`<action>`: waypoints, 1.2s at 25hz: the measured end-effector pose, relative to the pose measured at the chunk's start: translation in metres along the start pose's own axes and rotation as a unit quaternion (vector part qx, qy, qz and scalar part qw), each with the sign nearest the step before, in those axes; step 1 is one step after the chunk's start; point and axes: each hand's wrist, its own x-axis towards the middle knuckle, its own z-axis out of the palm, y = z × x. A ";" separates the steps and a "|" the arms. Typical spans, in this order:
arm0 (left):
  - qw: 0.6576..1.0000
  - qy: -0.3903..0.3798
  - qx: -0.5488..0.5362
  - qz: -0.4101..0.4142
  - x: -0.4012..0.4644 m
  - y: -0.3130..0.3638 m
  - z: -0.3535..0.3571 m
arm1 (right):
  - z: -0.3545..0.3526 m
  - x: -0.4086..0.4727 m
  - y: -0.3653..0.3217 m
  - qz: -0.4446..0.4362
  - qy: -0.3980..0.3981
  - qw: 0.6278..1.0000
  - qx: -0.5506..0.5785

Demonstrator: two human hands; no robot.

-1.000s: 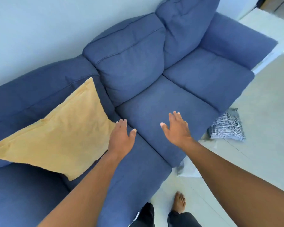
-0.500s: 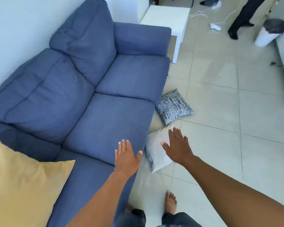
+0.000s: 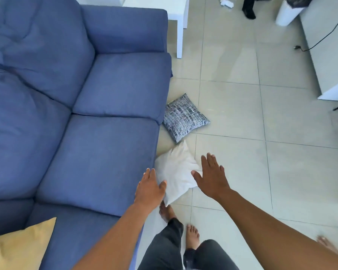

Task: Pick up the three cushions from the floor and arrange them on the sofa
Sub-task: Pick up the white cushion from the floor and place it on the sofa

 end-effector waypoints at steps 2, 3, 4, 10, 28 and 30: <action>1.000 -0.016 -0.019 -0.019 0.031 0.005 0.007 | 0.007 0.033 0.006 0.013 -0.005 1.000 0.016; 0.999 -0.020 -0.030 -0.030 0.047 0.006 0.011 | 0.013 0.051 0.010 0.018 -0.003 0.999 0.027; 0.998 -0.021 -0.045 -0.048 0.064 0.005 0.018 | 0.021 0.070 0.014 0.022 -0.006 0.999 0.036; 0.980 -0.037 -0.105 -0.166 0.198 -0.023 0.094 | 0.118 0.209 0.056 0.053 -0.040 0.993 0.100; 0.757 0.066 -0.509 -0.405 0.460 -0.208 0.369 | 0.394 0.481 0.184 0.219 -0.090 0.920 0.312; 0.745 0.014 -0.558 -0.366 0.466 -0.201 0.370 | 0.392 0.477 0.184 0.235 -0.125 0.887 0.377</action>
